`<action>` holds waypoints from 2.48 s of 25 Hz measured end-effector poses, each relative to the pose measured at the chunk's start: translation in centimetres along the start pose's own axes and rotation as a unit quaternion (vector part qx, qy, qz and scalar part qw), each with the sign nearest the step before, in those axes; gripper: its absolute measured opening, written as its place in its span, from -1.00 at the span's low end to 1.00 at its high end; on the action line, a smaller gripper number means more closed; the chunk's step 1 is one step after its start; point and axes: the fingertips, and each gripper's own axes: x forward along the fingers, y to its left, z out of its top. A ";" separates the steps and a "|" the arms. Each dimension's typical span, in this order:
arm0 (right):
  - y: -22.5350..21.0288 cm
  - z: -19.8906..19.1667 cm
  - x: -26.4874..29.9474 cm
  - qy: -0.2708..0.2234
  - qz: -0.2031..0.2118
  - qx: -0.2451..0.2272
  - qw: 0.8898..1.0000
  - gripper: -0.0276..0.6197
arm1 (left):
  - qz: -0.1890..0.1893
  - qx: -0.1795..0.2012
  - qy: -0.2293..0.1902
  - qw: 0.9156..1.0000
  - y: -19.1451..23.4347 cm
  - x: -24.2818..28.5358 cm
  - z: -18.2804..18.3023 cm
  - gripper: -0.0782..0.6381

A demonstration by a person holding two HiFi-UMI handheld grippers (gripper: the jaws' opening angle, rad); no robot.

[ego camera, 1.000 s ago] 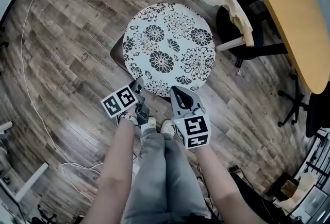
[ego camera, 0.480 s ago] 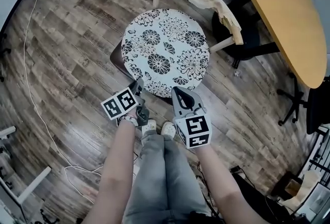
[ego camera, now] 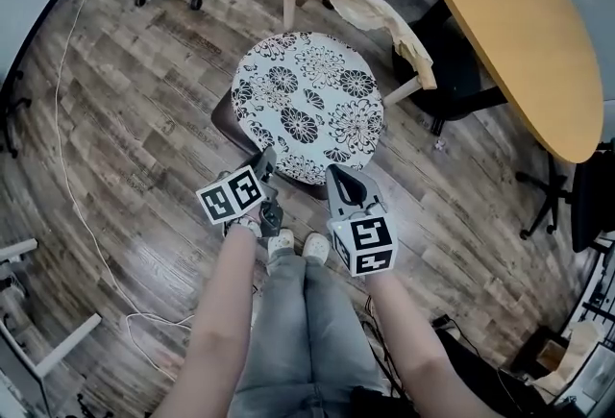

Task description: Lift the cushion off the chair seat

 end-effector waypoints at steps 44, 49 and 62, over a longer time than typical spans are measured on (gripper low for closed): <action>-2.6 15.1 -10.1 -0.059 -0.031 -0.031 0.997 -0.84 | -0.059 0.088 -0.030 0.994 -18.1 -7.4 7.4 -0.76; -2.1 16.6 -10.5 -0.063 -0.023 -0.048 0.997 -0.84 | -0.064 0.120 -0.029 0.990 -19.7 -9.1 8.0 -0.76; -0.4 20.9 -12.8 -0.071 -0.016 -0.076 0.994 -0.84 | -0.082 0.162 -0.038 0.983 -23.3 -13.6 10.3 -0.76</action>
